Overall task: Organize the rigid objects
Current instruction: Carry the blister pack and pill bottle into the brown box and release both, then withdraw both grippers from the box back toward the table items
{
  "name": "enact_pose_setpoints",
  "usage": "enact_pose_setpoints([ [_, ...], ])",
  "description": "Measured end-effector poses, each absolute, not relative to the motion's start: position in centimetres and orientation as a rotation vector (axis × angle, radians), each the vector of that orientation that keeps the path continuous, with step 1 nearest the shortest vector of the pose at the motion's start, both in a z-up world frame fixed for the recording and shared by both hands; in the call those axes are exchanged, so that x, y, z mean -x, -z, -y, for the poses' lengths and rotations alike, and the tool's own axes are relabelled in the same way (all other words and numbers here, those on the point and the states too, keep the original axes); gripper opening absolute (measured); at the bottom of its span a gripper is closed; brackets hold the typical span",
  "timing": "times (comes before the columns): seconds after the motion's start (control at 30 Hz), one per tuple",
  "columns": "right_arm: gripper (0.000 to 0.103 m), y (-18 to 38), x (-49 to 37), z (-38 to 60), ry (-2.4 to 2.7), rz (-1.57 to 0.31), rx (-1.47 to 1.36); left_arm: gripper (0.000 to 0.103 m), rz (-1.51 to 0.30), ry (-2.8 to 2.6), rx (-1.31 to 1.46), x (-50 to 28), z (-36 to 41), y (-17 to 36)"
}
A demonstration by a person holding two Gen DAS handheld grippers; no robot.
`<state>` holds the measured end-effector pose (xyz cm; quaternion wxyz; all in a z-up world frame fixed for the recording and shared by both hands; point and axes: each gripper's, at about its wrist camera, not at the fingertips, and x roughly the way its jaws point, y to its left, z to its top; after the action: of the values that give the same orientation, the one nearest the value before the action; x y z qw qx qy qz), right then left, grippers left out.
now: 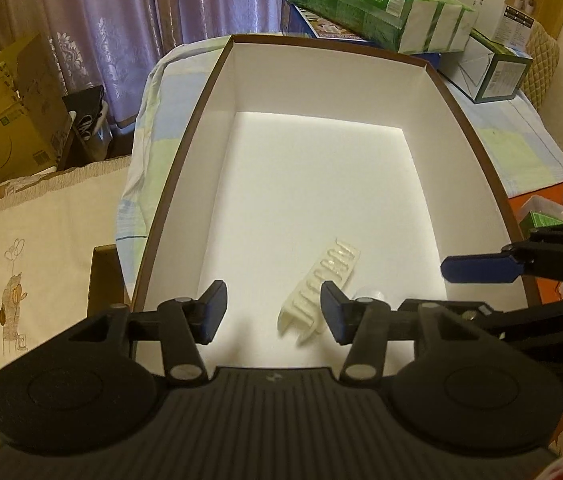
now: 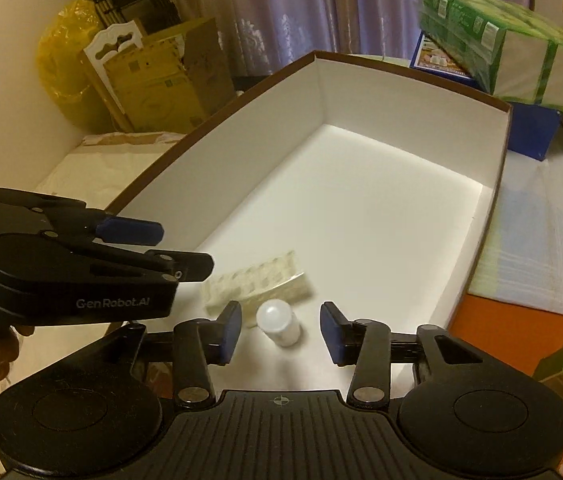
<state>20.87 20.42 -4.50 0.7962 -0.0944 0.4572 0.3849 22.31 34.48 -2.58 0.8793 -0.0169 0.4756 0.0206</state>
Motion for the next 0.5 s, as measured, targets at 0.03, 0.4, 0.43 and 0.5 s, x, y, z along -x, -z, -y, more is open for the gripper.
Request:
enact_pose_setpoints([
  [0.03,0.042,4.4,-20.8,-20.3,-0.827,-0.982,0.200,0.049,-0.991,-0.043,0.036,-22.2,-34.4,2.5],
  [0.4,0.044,3.1,-19.8,-18.9,-0.808,-0.948,0.170,0.054,-0.954,-0.034,0.042,-20.7,-33.3,1.2],
  [0.43,0.044,3.0,-19.7,-18.8,-0.805,-0.945,0.166,0.055,-0.950,-0.034,0.042,-20.6,-33.2,1.1],
  [0.5,0.045,2.7,-19.4,-18.4,-0.803,-0.938,0.157,0.057,-0.945,-0.038,0.040,-20.2,-33.0,0.8],
])
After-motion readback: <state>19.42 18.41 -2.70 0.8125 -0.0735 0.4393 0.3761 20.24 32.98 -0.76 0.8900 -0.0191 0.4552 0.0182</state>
